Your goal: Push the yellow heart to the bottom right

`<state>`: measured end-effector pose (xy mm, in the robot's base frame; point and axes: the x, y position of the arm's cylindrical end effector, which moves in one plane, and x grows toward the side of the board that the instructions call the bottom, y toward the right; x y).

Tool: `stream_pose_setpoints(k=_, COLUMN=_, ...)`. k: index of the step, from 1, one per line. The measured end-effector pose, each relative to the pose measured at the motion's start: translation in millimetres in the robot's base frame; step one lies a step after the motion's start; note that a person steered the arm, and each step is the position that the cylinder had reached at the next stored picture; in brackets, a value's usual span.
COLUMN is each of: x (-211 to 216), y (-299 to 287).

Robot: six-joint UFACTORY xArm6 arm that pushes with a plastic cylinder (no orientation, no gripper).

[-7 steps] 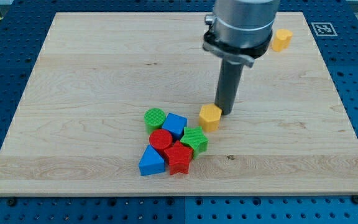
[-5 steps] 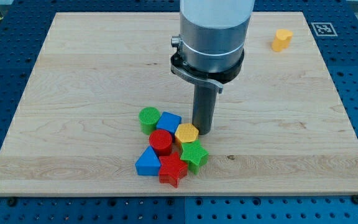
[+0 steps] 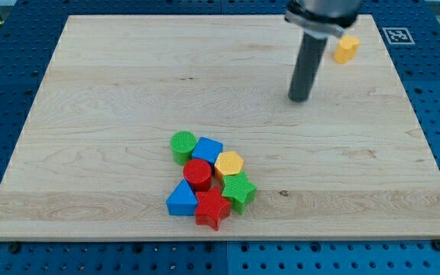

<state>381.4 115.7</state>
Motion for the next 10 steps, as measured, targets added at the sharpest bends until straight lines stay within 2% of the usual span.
stream_pose_setpoints(k=1, x=-63, y=-7)
stream_pose_setpoints(k=2, x=-98, y=21)
stream_pose_setpoints(k=3, x=-100, y=79)
stream_pose_setpoints(k=5, x=-100, y=80)
stream_pose_setpoints(k=7, x=-116, y=120)
stream_pose_setpoints(k=8, x=-116, y=120)
stream_pose_setpoints(k=9, x=-92, y=121)
stream_pose_setpoints(k=10, x=-41, y=121)
